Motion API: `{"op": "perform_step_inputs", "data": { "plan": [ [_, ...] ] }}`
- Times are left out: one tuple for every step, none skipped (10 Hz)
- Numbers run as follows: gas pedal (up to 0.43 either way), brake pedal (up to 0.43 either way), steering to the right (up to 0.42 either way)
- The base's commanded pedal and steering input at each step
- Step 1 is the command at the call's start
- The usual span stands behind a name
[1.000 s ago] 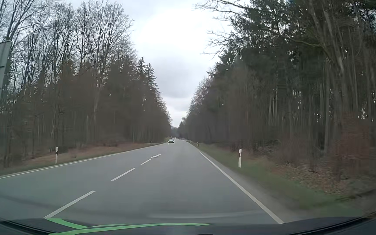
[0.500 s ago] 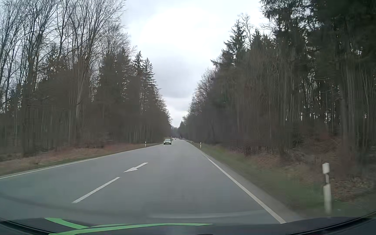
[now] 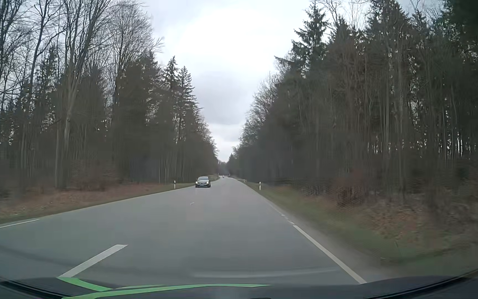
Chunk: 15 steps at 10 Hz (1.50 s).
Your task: Follow the waypoints while adhering to traffic rules and regulations
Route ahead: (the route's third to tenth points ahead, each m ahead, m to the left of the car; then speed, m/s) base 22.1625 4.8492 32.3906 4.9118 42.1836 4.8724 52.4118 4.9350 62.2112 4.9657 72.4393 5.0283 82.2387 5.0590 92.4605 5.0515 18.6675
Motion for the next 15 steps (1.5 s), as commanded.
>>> {"op": "perform_step_inputs", "data": {
  "plan": [
    [0.138,0.0,0.002],
    [0.138,0.0,0.002],
    [0.138,0.0,0.002],
    [0.138,0.0,0.002],
    [0.15,0.0,0.002],
    [0.157,0.0,0.002],
    [0.157,0.0,0.002],
    [0.157,0.0,0.002],
    [0.157,0.0,0.002],
    [0.157,0.0,0.002],
    [0.157,0.0,0.002],
    [0.157,0.0,0.002],
    [0.169,0.0,0.002],
    [0.169,0.0,0.002],
    [0.169,0.0,0.002]
  ]
}}
